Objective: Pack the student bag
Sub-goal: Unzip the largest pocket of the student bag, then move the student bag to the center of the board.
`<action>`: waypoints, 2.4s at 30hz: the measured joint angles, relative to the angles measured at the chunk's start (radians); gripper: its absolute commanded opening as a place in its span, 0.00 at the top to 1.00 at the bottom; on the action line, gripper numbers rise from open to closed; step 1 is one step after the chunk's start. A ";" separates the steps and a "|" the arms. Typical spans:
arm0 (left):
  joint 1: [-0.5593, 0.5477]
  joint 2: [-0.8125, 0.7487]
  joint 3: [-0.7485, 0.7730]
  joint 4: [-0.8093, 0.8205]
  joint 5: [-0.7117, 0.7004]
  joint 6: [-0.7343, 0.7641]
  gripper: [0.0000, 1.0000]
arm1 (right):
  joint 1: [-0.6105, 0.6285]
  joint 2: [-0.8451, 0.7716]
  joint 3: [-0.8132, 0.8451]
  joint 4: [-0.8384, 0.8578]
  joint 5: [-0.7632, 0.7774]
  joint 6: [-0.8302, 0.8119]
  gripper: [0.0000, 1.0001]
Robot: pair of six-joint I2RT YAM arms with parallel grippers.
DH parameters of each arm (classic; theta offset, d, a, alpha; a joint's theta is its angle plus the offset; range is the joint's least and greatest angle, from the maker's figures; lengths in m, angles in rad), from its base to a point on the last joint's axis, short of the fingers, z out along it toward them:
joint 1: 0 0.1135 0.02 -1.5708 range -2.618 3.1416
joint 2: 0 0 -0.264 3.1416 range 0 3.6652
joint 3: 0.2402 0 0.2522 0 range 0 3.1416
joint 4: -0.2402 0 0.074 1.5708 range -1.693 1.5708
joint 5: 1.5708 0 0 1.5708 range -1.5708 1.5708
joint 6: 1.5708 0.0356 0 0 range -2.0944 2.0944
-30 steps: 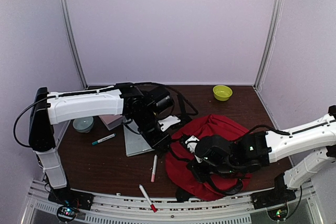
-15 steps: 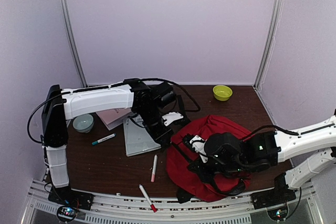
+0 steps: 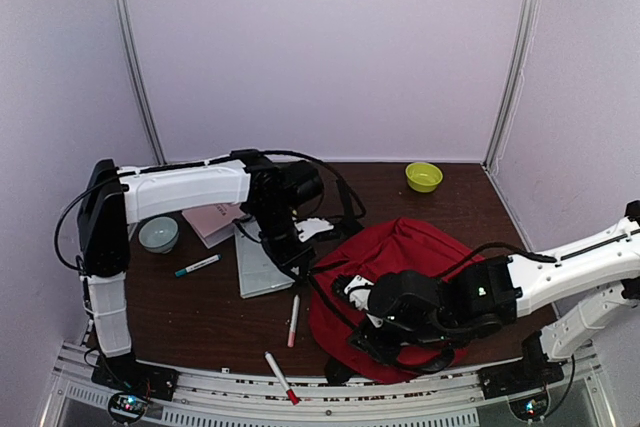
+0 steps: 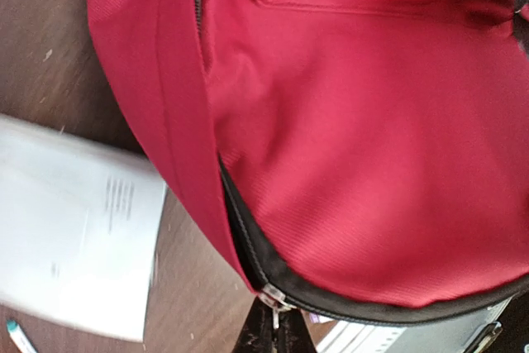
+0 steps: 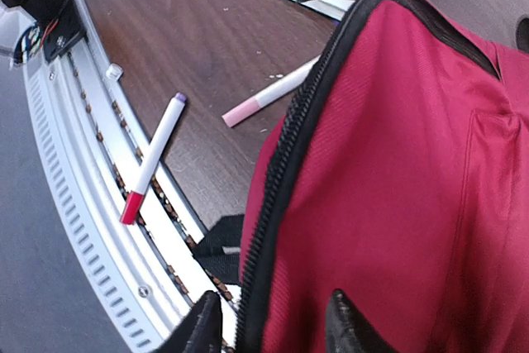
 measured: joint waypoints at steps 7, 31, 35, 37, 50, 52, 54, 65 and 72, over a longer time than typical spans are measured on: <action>-0.027 -0.092 -0.082 0.002 -0.016 -0.076 1.00 | 0.004 0.024 0.027 0.068 -0.003 0.002 0.13; -0.014 -0.006 0.027 -0.083 0.063 -0.165 1.00 | 0.005 0.349 0.229 0.153 0.158 -0.003 1.00; 0.011 0.046 0.080 -0.149 0.056 -0.142 1.00 | 0.006 0.354 0.228 0.168 0.153 -0.026 1.00; 0.024 0.075 0.100 -0.184 0.046 -0.127 1.00 | 0.004 0.356 0.228 0.176 0.150 -0.032 1.00; 0.077 0.115 0.137 -0.197 -0.012 -0.045 0.65 | 0.016 0.327 0.203 0.210 0.111 -0.030 0.40; 0.090 0.084 0.098 -0.153 -0.014 -0.052 0.57 | 0.021 0.292 0.186 0.214 0.087 -0.031 0.30; 0.098 0.045 0.056 -0.108 -0.013 -0.063 0.45 | 0.019 0.246 0.170 0.218 0.070 -0.026 0.21; 0.091 -0.226 -0.246 0.107 -0.011 -0.168 0.17 | -0.078 -0.120 0.002 0.113 0.154 0.173 0.15; 0.020 -0.259 -0.321 0.254 0.032 -0.280 0.29 | -0.214 -0.153 -0.124 -0.085 0.261 0.509 0.23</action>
